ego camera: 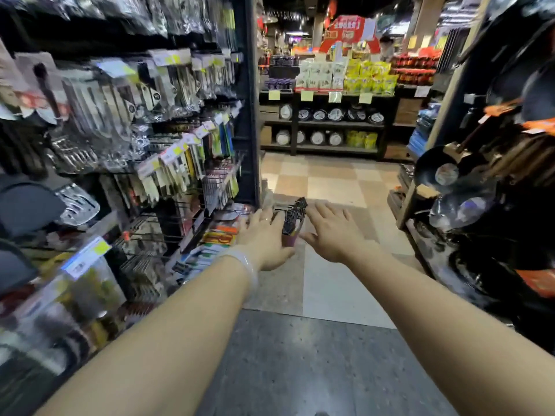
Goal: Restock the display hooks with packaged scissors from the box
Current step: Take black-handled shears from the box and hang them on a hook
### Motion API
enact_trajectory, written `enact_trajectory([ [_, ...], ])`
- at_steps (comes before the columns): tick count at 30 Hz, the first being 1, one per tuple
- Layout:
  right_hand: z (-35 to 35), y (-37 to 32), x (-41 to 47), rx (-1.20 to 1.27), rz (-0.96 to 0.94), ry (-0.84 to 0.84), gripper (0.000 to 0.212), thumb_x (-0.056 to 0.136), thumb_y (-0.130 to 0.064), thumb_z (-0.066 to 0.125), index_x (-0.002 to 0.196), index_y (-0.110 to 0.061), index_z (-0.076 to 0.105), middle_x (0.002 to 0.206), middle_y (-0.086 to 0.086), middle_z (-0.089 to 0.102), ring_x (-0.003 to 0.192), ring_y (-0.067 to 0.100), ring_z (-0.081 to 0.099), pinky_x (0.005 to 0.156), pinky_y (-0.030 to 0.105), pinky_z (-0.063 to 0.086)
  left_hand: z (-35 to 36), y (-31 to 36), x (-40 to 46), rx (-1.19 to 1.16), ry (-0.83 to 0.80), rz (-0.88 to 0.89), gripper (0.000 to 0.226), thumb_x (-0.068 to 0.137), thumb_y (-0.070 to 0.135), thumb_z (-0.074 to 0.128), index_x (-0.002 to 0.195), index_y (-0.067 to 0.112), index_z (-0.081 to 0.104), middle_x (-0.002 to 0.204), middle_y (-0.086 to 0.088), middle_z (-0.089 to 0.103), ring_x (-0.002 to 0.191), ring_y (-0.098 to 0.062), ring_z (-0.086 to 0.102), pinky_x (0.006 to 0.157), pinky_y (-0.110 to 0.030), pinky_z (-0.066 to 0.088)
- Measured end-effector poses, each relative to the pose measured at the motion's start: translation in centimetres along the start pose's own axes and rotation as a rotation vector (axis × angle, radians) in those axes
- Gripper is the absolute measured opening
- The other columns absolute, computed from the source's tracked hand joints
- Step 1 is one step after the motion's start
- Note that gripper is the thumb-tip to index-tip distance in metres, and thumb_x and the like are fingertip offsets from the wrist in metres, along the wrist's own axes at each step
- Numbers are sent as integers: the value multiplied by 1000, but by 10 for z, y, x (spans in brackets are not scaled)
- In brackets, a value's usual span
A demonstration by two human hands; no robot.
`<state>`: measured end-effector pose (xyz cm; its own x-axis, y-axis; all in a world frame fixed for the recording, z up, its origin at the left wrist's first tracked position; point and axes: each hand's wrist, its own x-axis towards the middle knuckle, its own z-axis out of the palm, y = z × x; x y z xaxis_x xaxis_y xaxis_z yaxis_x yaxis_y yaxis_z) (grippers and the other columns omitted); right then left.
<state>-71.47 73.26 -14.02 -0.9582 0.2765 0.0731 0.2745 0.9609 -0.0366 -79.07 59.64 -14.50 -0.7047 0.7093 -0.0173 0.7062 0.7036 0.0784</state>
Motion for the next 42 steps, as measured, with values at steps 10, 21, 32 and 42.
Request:
enact_trajectory([
  [10,43,126,284,-16,-110,-92,55,95,-45,36,142,-18,28,152,6,24,141,27,21,112,46,18,24,-42,284,-53,-100,-144,85,89,57,46,152,20,3,161,-6,3,148,-26,1,117,-49,6],
  [21,126,199,599,-47,-168,-204,60,97,-49,31,147,-18,19,155,9,21,143,30,16,115,48,14,61,-145,585,-108,-152,-250,82,91,55,44,153,18,4,161,-8,3,148,-27,1,118,-47,13],
  [32,211,239,872,-34,-277,-384,61,97,-50,28,147,-16,19,158,10,11,144,29,12,115,49,11,103,-225,829,-102,-270,-338,80,90,56,43,152,19,10,161,-9,5,147,-28,5,116,-49,9],
  [42,372,265,1028,-32,-504,-640,65,96,-41,35,150,-17,8,159,5,5,145,30,10,118,47,11,243,-255,976,-276,-395,-535,77,91,49,44,151,19,8,156,-11,20,141,-32,22,113,-52,19],
])
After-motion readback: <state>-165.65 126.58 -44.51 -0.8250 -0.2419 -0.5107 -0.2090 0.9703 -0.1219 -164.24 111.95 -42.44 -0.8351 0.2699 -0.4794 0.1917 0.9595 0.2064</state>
